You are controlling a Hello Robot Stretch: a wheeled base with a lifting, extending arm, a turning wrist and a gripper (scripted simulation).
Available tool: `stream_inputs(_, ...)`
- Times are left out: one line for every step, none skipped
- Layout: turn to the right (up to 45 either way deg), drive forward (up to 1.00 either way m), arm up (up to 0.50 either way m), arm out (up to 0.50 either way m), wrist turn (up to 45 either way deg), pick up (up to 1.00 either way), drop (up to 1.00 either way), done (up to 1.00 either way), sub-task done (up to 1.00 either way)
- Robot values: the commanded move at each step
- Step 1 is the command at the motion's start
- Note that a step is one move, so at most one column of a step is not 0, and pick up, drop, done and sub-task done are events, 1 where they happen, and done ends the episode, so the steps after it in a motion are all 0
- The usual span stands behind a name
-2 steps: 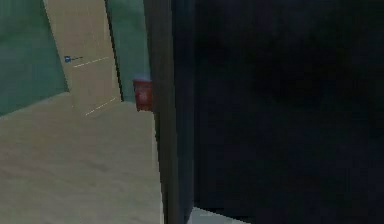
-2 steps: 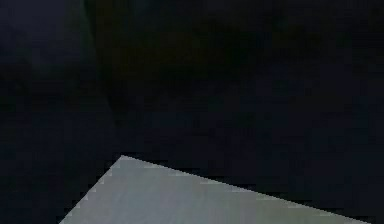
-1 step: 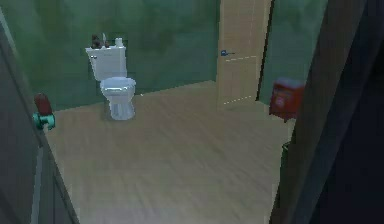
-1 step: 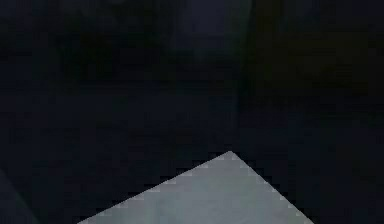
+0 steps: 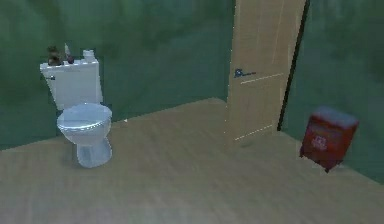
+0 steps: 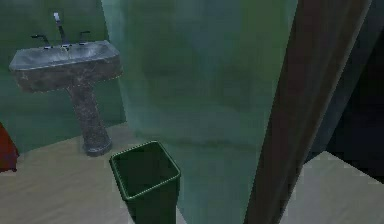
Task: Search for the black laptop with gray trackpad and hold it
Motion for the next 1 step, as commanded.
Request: stream_inputs(-3.0,0.0,0.0,0.0,0.0,0.0,0.0,0.0,0.0)
